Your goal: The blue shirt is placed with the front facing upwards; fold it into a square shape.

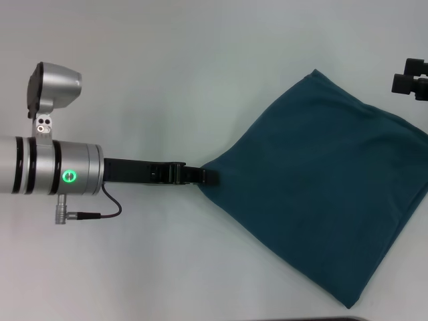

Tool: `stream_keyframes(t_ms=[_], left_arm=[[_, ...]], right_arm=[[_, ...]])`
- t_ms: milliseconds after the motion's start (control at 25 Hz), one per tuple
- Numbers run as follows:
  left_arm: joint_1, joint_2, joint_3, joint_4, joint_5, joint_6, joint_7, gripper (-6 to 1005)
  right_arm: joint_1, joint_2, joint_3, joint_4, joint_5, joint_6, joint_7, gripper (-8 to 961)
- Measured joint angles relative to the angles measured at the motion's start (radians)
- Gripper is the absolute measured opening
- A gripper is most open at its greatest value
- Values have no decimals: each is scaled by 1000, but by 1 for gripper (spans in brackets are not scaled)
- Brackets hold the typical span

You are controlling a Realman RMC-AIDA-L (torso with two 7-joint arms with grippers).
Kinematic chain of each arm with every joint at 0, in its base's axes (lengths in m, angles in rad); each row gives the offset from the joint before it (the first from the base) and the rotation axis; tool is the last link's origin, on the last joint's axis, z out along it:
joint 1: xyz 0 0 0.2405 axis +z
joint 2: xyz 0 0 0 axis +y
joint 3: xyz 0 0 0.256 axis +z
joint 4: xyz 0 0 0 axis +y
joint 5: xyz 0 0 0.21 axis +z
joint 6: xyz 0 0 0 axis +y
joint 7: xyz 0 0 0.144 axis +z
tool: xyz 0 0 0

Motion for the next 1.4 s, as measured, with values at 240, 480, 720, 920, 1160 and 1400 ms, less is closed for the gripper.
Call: stream_keyframes(t_ms=[240,480,720,920,1160,1400], left_arm=[[-3,-3,9,1,1,-11,4,269],[-6,-2,17,-6,1,-10,4,77],[-11,15,16,-10,2,-5,1,78],[-16,35,8,-19,-1,2,-3,78],[-22,42,7,-21,-2,33,-7,77],[-14,57,9,-26,1,81,-41,95]], right_arm=[[-3,0,1,0,0,0,0,917],[-3,0,1,0,0,0,-1,915],[-5,1,6,-9,0,-2,-7,915],[-2,7,15,-13,0,-1,-11,915],[-4,9,22,-14,0,0,-11,915],[-5,9,25,-14,0,0,-11,915]])
